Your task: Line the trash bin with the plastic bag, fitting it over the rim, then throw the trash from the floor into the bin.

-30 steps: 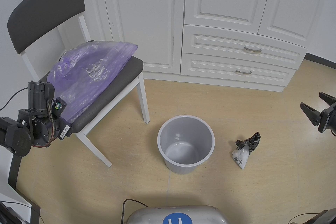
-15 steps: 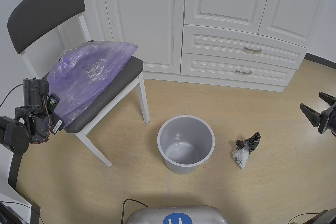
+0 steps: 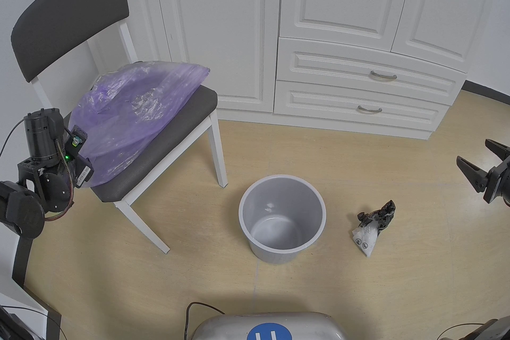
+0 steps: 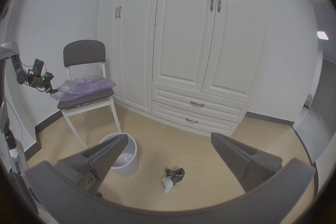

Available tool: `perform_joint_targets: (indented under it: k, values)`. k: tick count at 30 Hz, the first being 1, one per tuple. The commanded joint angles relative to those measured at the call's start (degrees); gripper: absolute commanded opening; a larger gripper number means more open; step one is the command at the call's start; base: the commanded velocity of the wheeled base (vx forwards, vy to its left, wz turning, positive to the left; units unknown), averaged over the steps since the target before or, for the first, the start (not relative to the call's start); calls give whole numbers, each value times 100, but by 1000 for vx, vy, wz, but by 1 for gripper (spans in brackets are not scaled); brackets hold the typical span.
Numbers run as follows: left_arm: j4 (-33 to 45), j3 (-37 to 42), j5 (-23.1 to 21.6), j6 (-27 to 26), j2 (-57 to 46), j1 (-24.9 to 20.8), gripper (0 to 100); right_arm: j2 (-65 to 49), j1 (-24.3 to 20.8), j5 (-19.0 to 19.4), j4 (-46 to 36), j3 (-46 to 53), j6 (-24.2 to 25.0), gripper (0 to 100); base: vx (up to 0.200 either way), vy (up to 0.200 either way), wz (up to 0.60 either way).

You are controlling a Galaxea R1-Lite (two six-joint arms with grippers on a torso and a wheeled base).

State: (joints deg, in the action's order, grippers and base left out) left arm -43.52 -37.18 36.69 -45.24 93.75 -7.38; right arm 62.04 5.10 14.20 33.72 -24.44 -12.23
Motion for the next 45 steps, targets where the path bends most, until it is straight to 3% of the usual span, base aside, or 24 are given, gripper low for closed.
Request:
perform_joint_targets:
  k: [1,11,26,43,44,45]
  values:
    - [-104,36,-13,-2,258,-10,100,-51,9,4,3,-8,1,100,0,0,0]
    - [-262,62,-13,-134,566,-80,100,10,9,4,3,-17,10,100,0,0,0]
    - [-2424,-114,-48,-1022,1700,-89,100,54,9,4,3,-26,10,100,0,0,0]
    - [-2468,-70,-48,-1013,1638,-80,100,54,9,4,3,-17,1,100,0,0,0]
    - [-2468,-70,-48,-1031,1629,-80,0,54,9,4,3,-26,1,100,0,0,0]
    - [-2468,-79,-39,-1031,1638,-89,0,63,9,4,3,-26,1,100,0,0,0]
